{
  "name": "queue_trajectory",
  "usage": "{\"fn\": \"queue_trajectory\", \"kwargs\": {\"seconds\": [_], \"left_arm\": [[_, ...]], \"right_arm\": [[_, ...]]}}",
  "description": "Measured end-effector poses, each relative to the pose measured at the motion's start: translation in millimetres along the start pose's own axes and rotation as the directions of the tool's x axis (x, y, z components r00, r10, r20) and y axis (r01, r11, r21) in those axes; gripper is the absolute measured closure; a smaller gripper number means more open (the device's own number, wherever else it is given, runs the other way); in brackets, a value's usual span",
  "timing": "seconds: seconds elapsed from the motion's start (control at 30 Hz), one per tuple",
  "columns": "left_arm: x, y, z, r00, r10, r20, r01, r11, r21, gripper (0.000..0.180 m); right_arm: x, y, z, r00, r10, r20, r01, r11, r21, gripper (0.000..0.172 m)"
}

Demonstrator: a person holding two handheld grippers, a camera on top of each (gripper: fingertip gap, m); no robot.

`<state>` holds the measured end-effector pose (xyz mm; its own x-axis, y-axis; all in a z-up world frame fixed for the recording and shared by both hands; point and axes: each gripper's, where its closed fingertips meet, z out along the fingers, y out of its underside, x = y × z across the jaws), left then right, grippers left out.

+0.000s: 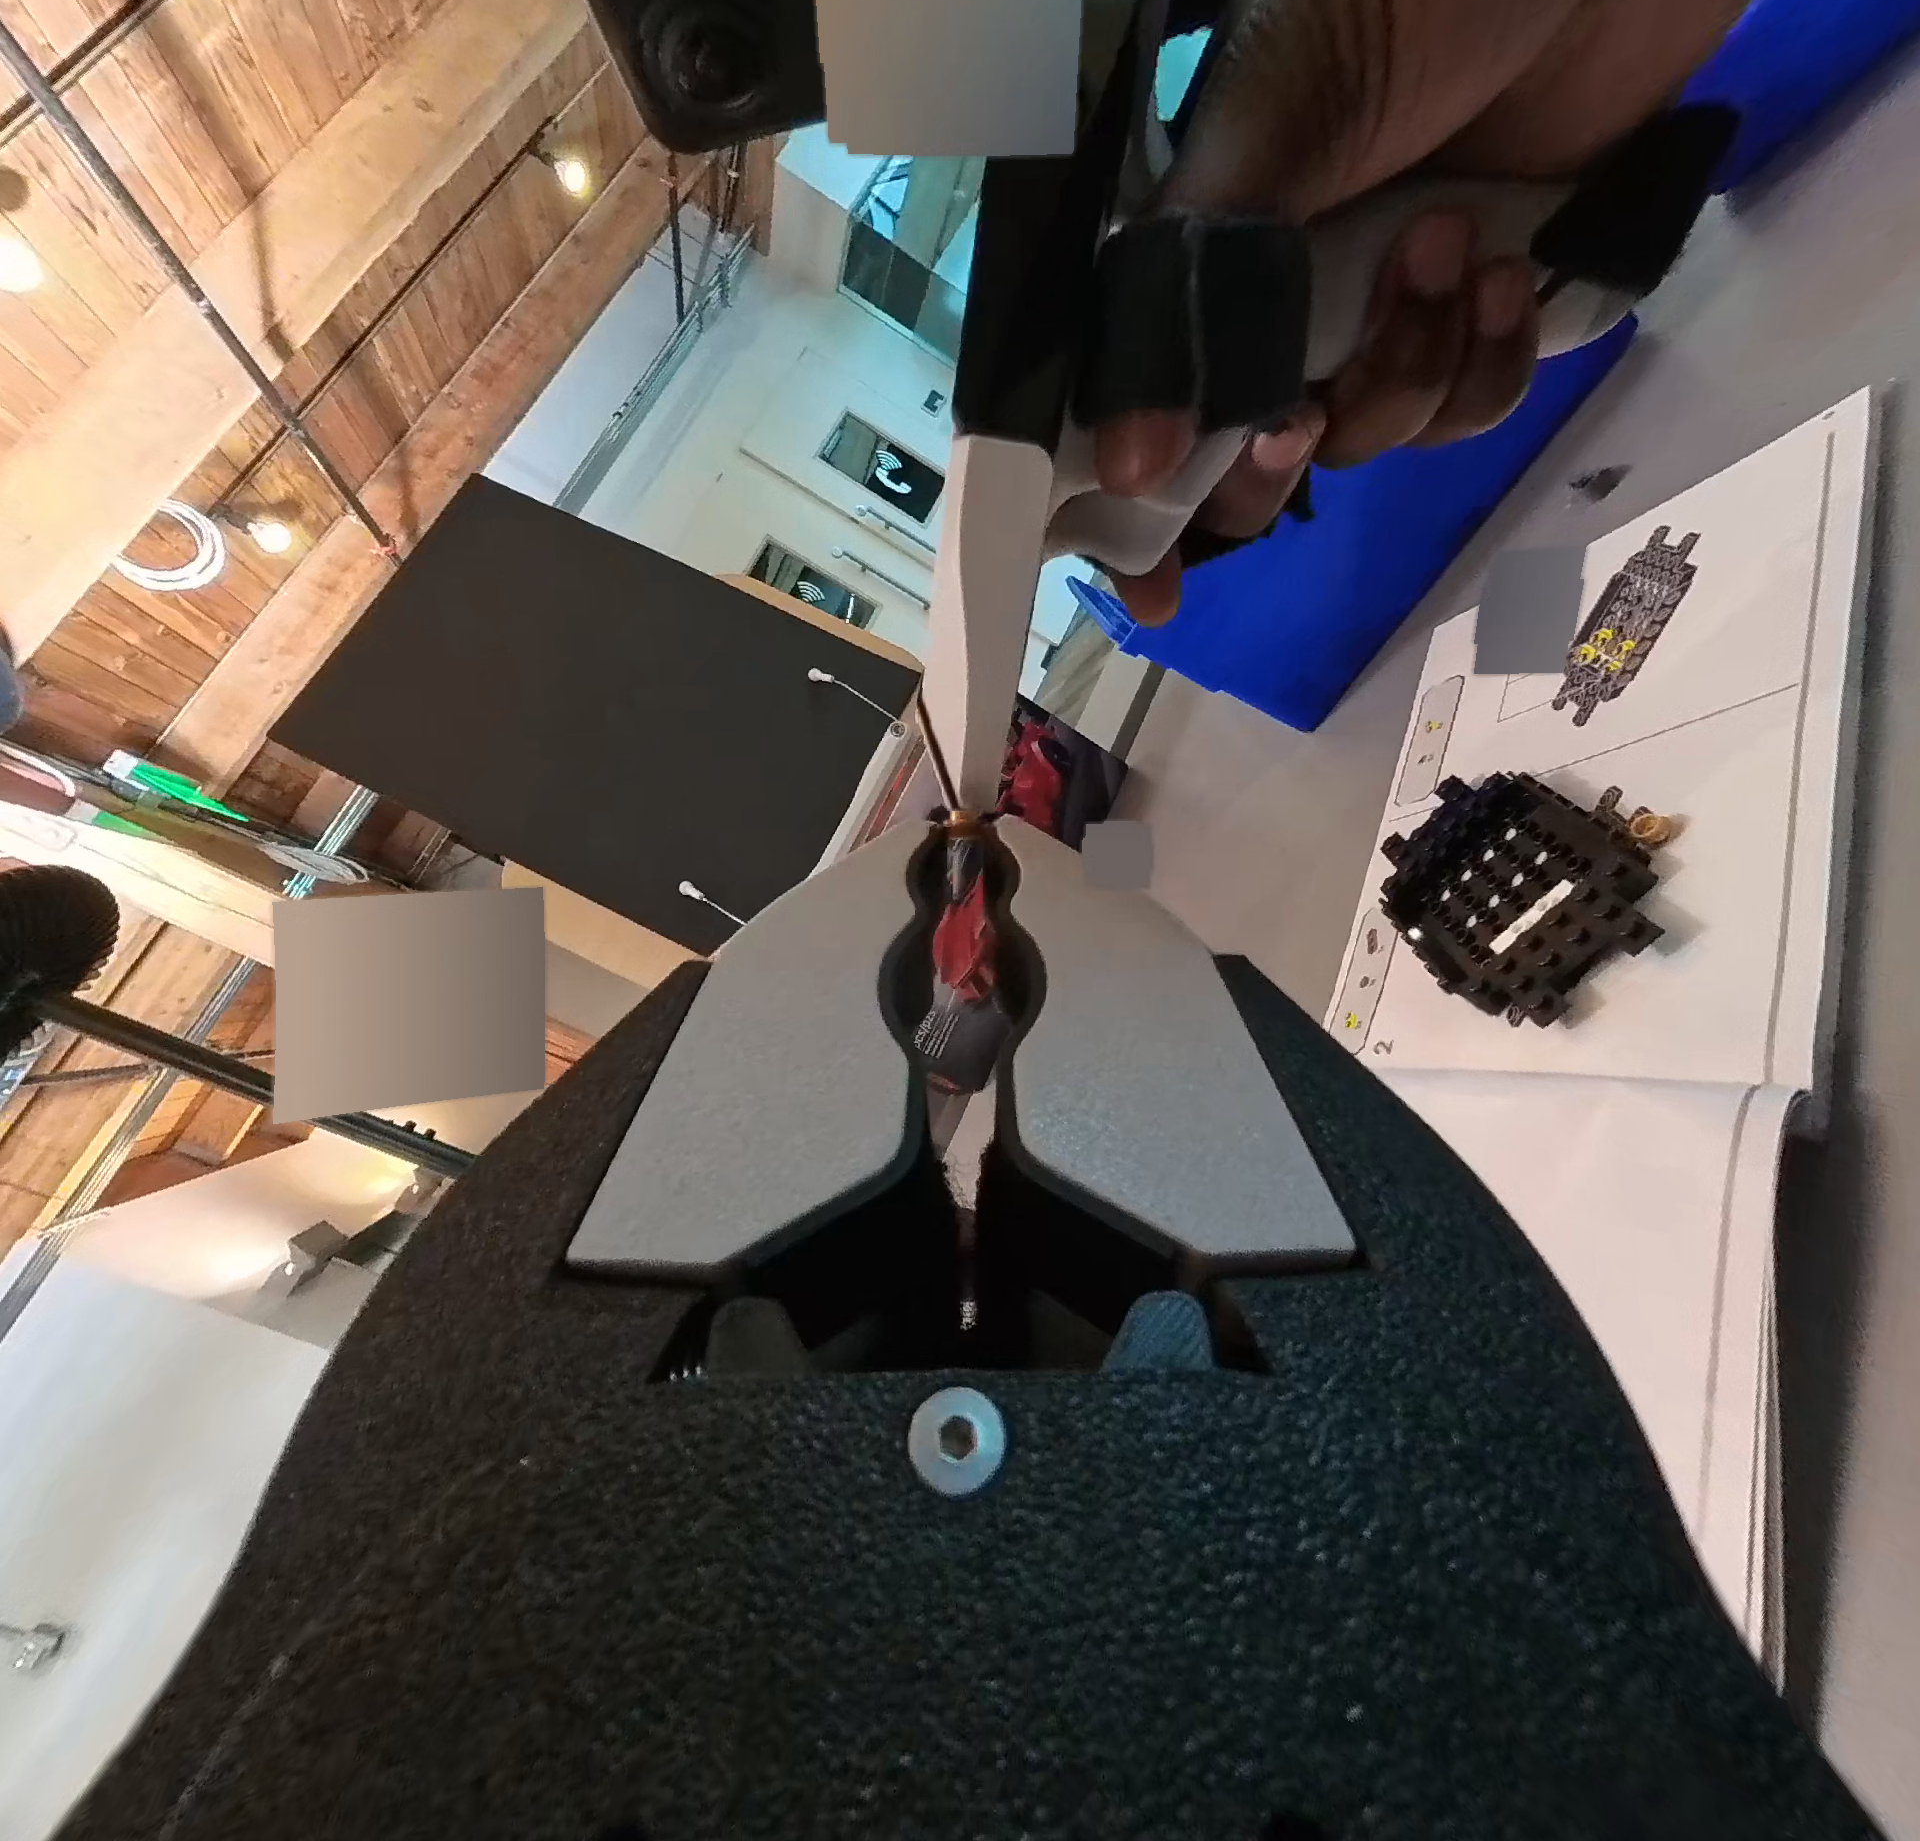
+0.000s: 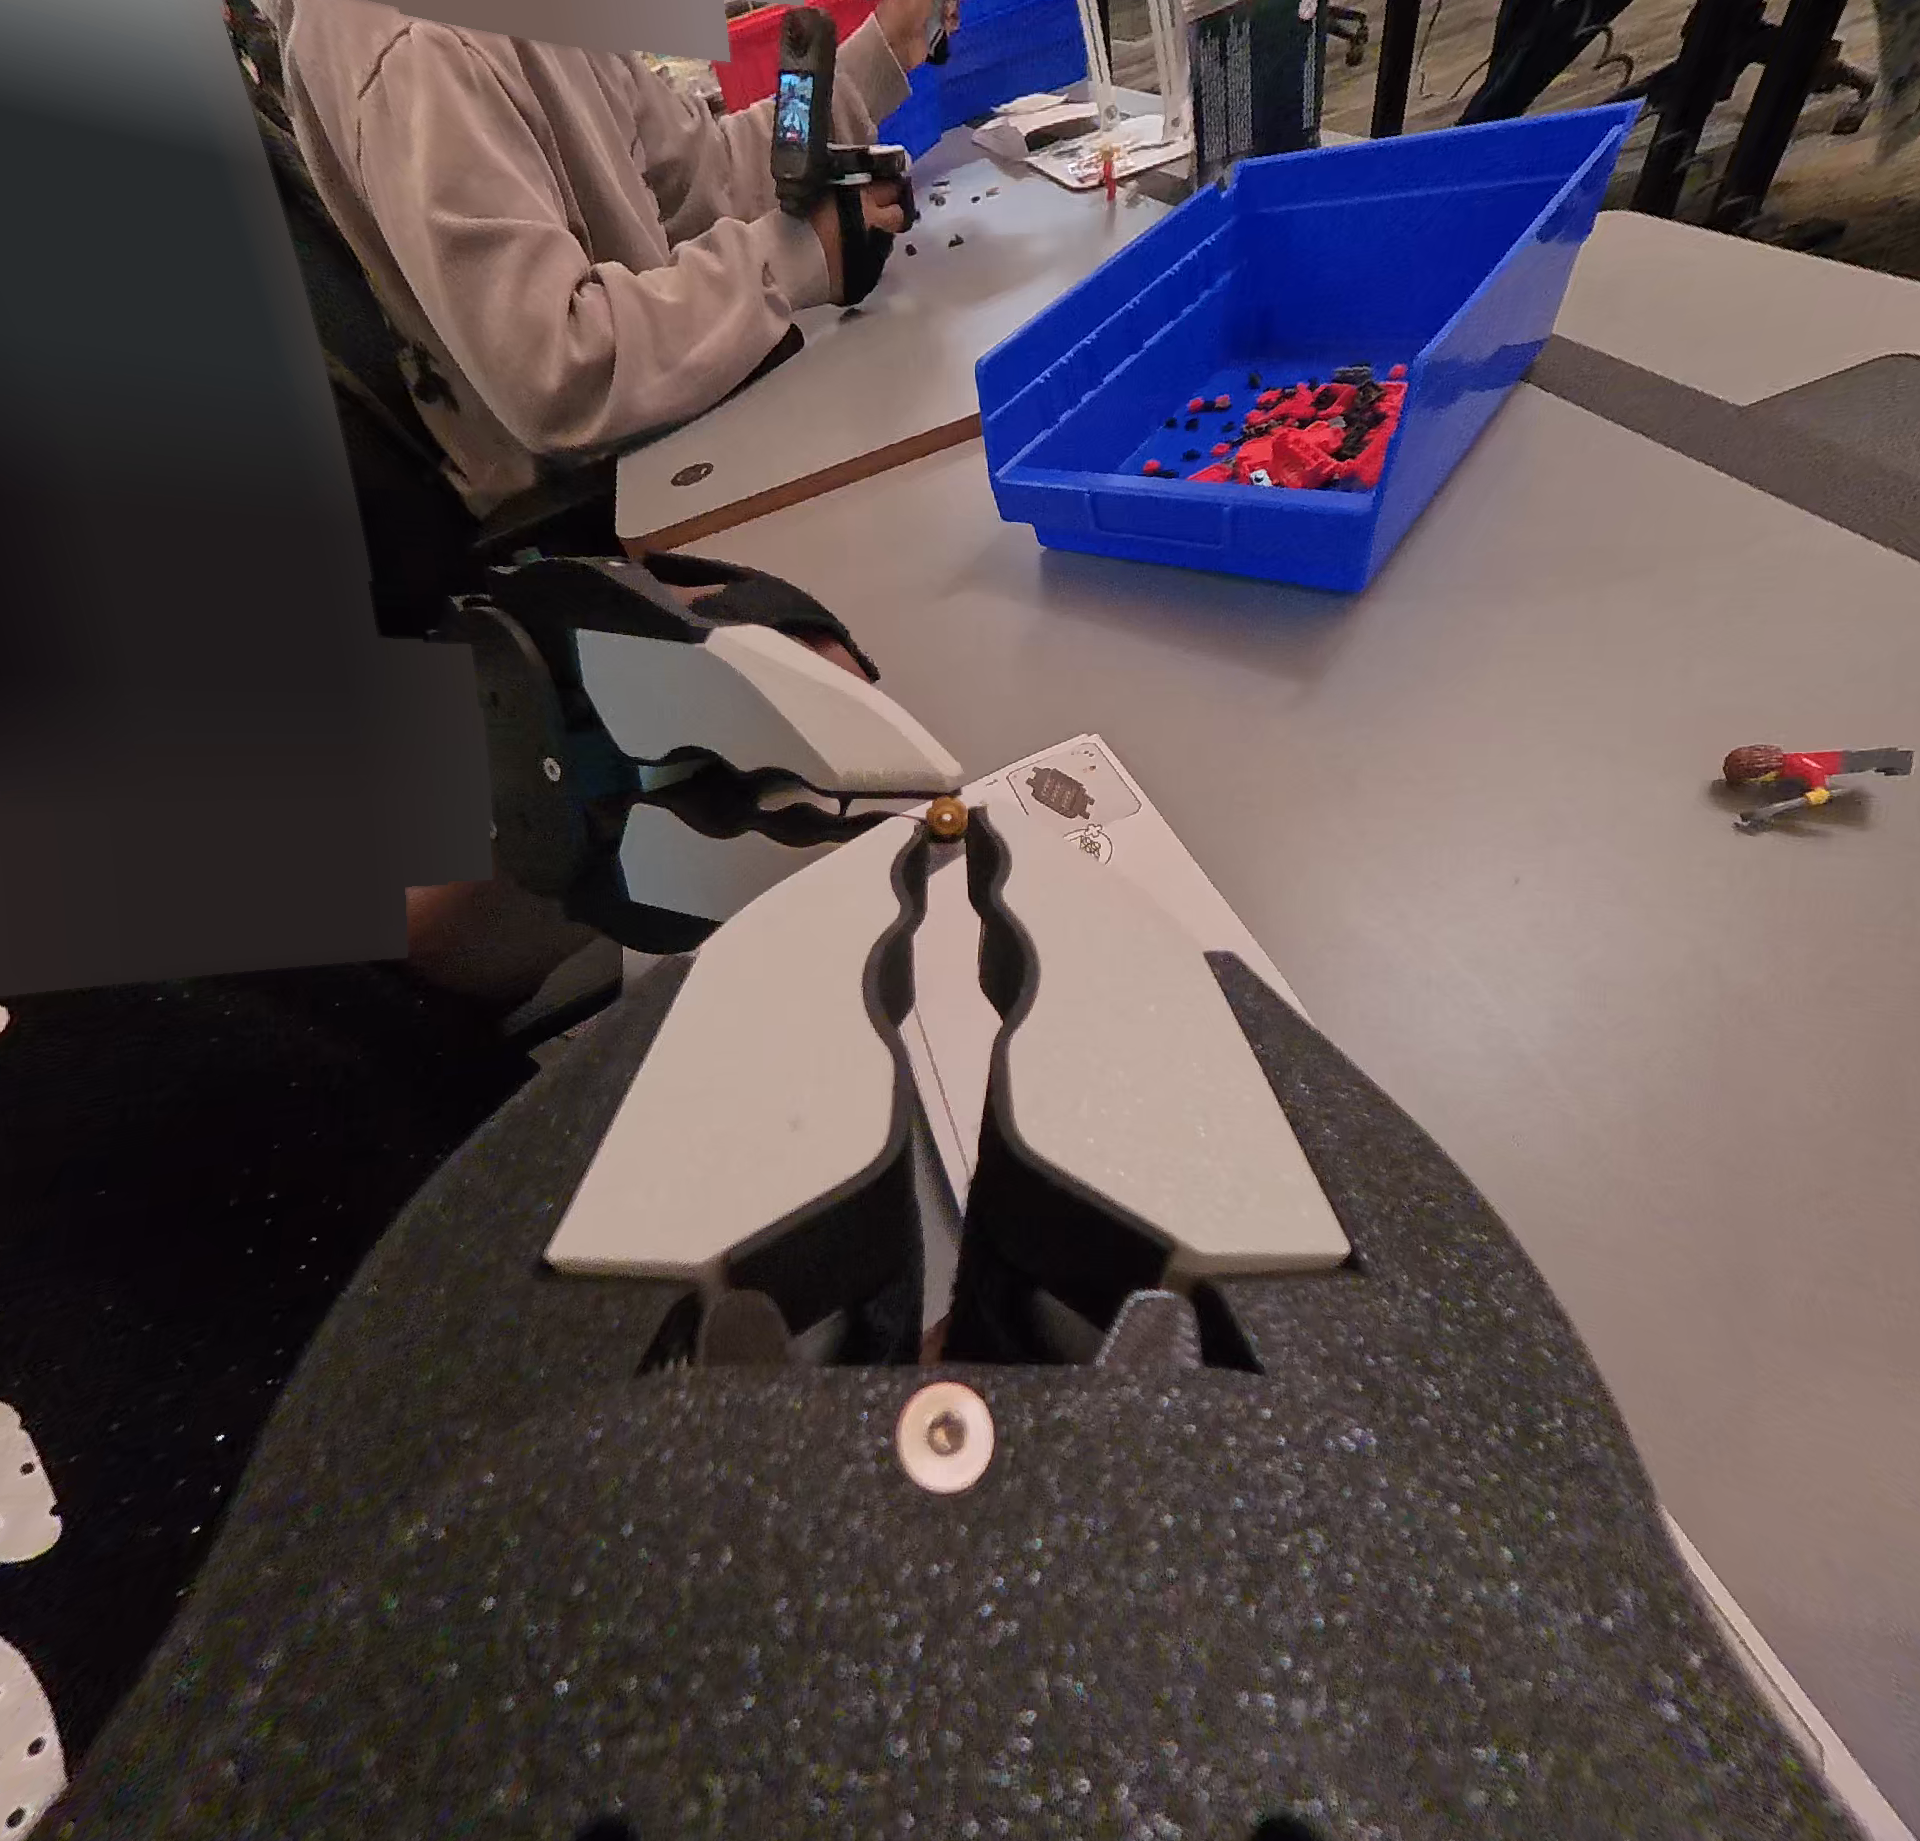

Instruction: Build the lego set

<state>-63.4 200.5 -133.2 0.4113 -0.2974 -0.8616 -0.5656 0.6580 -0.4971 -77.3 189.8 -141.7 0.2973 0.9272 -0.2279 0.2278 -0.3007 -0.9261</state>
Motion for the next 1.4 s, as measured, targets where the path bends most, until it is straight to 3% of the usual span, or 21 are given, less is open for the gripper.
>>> {"fn": "queue_trajectory", "kwargs": {"seconds": [0.57,0.8,0.87,1.0,1.1,1.23,1.4], "left_arm": [[7.5,-3.1,-1.2,0.998,0.052,-0.038,-0.052,0.999,0.013,0.175],[5.6,-6.1,-1.3,1.0,0.013,-0.02,-0.013,0.999,0.032,0.174],[4.5,-5.8,-1.4,1.0,-0.02,-0.017,0.02,0.999,0.038,0.163],[13.2,5.6,0.0,0.991,-0.095,-0.096,0.095,0.995,-0.008,0.159],[29.9,27.8,-1.0,0.93,-0.281,-0.237,0.254,0.957,-0.138,0.167],[47.3,57.9,-7.5,0.76,-0.576,-0.3,0.458,0.803,-0.381,0.176],[39.0,59.2,-5.4,0.674,-0.7,-0.235,0.613,0.708,-0.35,0.176]], "right_arm": [[-1.6,7.0,-3.2,1.0,-0.008,0.03,0.009,0.999,-0.037,0.167],[-2.8,4.7,-6.2,0.998,0.005,0.057,-0.004,1.0,-0.005,0.168],[-2.3,4.2,-7.0,0.998,0.008,0.059,-0.008,1.0,0.003,0.168],[4.5,6.6,-11.9,0.999,-0.003,0.04,0.003,1.0,-0.013,0.168],[21.4,29.9,-21.1,0.999,-0.032,0.009,0.033,0.984,-0.176,0.168],[37.0,74.1,-23.9,0.999,-0.039,0.018,0.043,0.903,-0.428,0.168],[55.6,108.6,-16.7,0.996,-0.075,0.041,0.084,0.769,-0.633,0.168]]}}
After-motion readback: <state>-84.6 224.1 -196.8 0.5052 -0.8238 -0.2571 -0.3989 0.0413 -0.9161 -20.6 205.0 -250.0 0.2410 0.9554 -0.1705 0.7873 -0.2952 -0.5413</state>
